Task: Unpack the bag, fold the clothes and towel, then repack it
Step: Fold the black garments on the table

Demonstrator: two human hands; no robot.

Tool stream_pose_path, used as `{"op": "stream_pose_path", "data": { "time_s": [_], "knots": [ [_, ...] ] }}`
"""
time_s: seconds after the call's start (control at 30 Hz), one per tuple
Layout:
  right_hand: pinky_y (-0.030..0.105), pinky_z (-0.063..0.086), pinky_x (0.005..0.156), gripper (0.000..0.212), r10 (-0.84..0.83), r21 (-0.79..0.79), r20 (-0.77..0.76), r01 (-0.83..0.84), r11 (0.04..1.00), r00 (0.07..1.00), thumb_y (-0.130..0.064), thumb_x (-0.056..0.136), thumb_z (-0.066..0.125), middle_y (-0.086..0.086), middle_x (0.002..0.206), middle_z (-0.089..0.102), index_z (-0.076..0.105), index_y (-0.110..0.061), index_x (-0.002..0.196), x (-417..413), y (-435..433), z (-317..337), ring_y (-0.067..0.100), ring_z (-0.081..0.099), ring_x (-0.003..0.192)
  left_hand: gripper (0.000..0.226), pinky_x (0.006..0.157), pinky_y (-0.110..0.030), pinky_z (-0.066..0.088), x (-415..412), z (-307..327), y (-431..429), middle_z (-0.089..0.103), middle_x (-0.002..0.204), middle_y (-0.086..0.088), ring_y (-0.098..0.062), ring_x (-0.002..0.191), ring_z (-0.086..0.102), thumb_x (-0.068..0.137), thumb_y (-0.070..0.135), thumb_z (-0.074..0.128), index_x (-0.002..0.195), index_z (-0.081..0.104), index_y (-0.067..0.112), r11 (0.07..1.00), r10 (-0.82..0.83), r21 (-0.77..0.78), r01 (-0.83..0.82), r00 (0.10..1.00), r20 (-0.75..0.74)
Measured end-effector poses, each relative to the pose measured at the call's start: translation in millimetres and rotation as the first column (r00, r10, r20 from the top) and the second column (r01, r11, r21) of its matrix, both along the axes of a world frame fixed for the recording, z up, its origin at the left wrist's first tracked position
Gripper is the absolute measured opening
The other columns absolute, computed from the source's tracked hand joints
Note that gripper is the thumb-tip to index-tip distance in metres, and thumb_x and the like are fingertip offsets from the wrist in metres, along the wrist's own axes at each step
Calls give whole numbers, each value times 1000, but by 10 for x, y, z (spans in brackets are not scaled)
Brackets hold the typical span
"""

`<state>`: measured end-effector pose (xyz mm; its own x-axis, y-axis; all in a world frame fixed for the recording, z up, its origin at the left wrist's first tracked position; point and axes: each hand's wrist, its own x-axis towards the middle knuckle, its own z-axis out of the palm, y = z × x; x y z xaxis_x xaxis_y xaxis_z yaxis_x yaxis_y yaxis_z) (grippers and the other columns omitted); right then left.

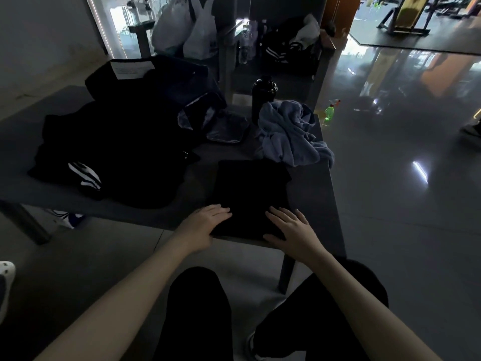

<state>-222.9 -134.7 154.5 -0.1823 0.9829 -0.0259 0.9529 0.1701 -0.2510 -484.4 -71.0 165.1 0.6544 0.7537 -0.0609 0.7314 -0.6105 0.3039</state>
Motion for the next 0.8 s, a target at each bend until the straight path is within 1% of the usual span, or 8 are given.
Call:
{"op": "stream_pose_path", "data": {
  "time_s": [0.1, 0.23, 0.33, 0.43, 0.5, 0.57, 0.67, 0.8],
  "knots": [
    [37, 9, 117, 104, 65, -55, 21, -64, 996, 998, -87, 63, 33, -11, 156, 22, 25, -29, 149, 59, -32, 65, 13, 17, 144, 61, 108, -18, 26, -6, 134, 33, 47, 143, 0, -12, 135, 39, 81, -3, 56, 137, 51, 20, 984, 129, -137, -110, 982, 137],
    [31, 29, 108, 76, 38, 0, -151, -38, 999, 988, -39, 75, 72, -3, 142, 48, 42, -21, 142, 105, -25, 71, 16, 40, 133, 42, 91, -28, 51, 9, 328, 93, 65, 118, 1, -16, 102, 65, 86, 8, 61, 124, 61, 26, 927, 312, -298, -228, 909, 275],
    [21, 44, 86, 48, -61, 34, -335, 77, 996, 940, -15, 77, 73, 2, 114, 67, 61, -13, 124, 112, 35, 174, 16, 61, 105, 31, 88, -23, 46, 76, 445, 156, 62, 109, 8, -10, 100, 60, 89, 16, 64, 119, 63, 23, 919, 355, -300, -255, 867, 351],
    [13, 40, 72, 32, -158, -41, -471, 157, 987, 868, -7, 77, 73, -4, 90, 68, 69, -10, 109, 193, 142, 251, 9, 61, 87, 22, 87, -22, 41, 140, 527, 262, 62, 105, 8, -8, 100, 57, 90, 20, 63, 112, 65, 21, 902, 410, -330, -279, 795, 447],
    [16, 41, 68, 19, -186, -116, -520, 147, 982, 834, -6, 77, 74, -8, 77, 63, 70, -11, 94, 278, 221, 284, 9, 59, 77, 17, 85, -22, 43, 167, 542, 344, 62, 103, 6, -8, 97, 57, 93, 22, 60, 109, 63, 21, 882, 451, -365, -297, 754, 478],
    [20, 43, 67, 11, -224, -188, -641, 132, 973, 734, -3, 79, 73, -4, 72, 61, 67, -8, 87, 335, 284, 341, 6, 57, 69, 11, 76, -18, 44, 182, 522, 424, 62, 96, 6, -8, 90, 58, 95, 23, 55, 105, 61, 21, 852, 511, -409, -326, 687, 517],
    [13, 49, 67, 23, -302, -246, -848, 182, 952, 436, 4, 77, 71, -2, 81, 66, 67, -11, 94, 330, 374, 457, -3, 62, 68, 14, 72, -19, 44, 205, 471, 526, 61, 93, 6, -9, 87, 58, 98, 26, 49, 107, 58, 19, 788, 610, -493, -369, 579, 541],
    [13, 51, 68, 36, -338, -312, -884, 132, 941, 323, 5, 76, 72, -1, 93, 69, 63, -16, 104, 245, 537, 500, 2, 66, 79, 24, 84, -30, 47, 187, 346, 642, 62, 99, 1, -18, 97, 60, 100, 31, 44, 113, 58, 16, 686, 724, -618, -384, 438, 532]
  ]
}}
